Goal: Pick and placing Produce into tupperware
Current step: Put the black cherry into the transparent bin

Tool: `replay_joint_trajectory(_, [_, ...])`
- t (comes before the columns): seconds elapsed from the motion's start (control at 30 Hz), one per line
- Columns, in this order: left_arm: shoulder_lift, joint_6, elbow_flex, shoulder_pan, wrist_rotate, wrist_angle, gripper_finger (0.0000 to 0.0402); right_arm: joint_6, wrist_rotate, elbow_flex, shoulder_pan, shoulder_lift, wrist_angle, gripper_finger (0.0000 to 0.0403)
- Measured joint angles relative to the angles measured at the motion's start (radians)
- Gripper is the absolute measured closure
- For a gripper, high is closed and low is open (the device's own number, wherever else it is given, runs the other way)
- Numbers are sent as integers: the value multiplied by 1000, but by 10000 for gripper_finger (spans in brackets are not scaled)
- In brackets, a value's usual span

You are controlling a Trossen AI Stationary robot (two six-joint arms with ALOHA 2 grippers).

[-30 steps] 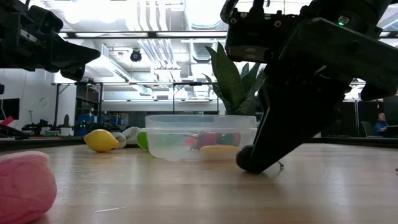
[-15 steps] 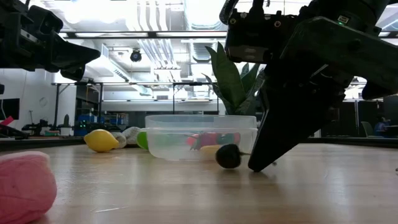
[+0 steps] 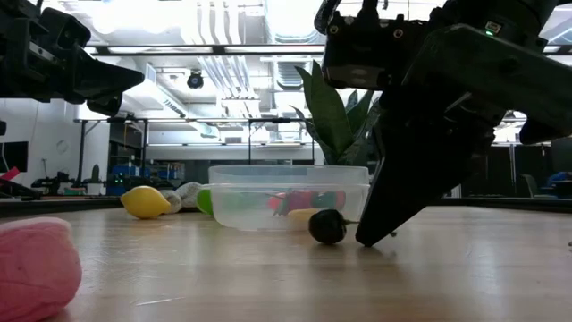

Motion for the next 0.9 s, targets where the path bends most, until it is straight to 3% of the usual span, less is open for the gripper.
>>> replay_joint_trajectory(0.37, [0, 0, 0, 0, 0, 0, 402, -32, 33, 37, 1, -4, 3, 395])
replay_joint_trajectory(0.57, [0, 0, 0, 0, 0, 0, 402, -86, 110, 52, -6, -38, 5, 395])
replay_joint_trajectory(0.73, [0, 0, 0, 0, 0, 0, 402, -140, 204, 54, -40, -92, -9, 395])
replay_joint_trajectory(0.9, [1, 0, 0, 0, 0, 2, 402, -165, 213, 54, -109, -117, -48, 395])
